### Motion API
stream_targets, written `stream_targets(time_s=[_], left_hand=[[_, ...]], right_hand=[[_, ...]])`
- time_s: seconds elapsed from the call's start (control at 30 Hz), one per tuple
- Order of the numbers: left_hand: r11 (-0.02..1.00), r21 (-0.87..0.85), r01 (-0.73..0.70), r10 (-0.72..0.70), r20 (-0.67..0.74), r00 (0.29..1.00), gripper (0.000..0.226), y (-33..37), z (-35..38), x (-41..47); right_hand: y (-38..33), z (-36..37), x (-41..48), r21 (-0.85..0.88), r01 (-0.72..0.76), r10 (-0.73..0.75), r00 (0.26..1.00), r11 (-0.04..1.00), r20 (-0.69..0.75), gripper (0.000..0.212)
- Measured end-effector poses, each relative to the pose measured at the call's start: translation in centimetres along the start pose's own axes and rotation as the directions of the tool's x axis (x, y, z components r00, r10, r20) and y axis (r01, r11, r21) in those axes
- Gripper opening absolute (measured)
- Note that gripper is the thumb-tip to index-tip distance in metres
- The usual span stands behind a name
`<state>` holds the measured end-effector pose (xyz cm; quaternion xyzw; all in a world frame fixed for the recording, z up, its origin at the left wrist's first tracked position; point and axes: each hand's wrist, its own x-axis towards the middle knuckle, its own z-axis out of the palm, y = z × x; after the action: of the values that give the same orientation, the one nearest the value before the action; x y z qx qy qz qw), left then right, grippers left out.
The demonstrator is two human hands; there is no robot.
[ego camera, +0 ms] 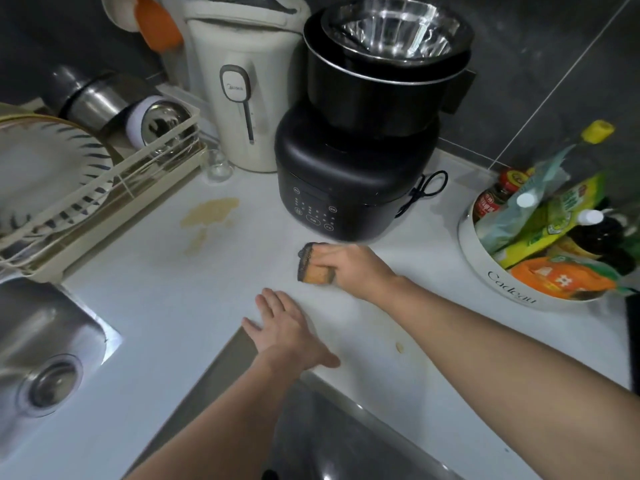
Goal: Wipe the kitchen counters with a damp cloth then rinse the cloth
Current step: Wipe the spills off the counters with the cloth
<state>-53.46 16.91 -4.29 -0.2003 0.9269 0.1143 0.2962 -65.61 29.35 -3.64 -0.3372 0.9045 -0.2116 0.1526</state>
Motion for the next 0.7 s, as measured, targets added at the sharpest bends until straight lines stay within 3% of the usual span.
stream_targets(time_s=[0.1,0.27,0.37,0.47,0.6,0.7], left_hand=[[1.0,0.0,0.013,-0.013,-0.005,1.0,0.162,0.2,0.6,0.3],[1.0,0.011,0.029,-0.029,0.022,0.999,0.165,0.8,0.2,0.5],[0.997,0.078,0.03,-0.032,0.018,0.999,0.165,0.9,-0.2,0.4],[0.983,0.171,-0.067,0.069,-0.006,0.998,0.157,1.7,-0.7,0.2],[0.976,0.044,-0.212,0.21,0.041,0.977,0.157,3.9,0.2,0.3],[0.981,0.023,-0.191,0.19,0.054,0.98,0.159,4.6,0.9,0.2]], right_hand=[[0.5,0.5,0.6,-0.102,-0.062,0.077,0.987,0.993,0.143,0.04],[4.7,0.0,-3.8,-0.024,-0.309,0.309,0.951,0.951,0.007,0.029],[6.5,-0.3,-7.8,-0.04,-0.409,0.41,0.912,0.911,0.004,0.026],[6.5,-1.9,-10.5,0.035,-0.478,0.478,0.878,0.878,0.01,0.04],[7.3,-5.3,-8.1,0.234,-0.519,0.567,0.784,0.822,-0.252,0.034],[6.8,-4.5,-5.0,0.189,-0.506,0.538,0.814,0.842,-0.217,0.023]])
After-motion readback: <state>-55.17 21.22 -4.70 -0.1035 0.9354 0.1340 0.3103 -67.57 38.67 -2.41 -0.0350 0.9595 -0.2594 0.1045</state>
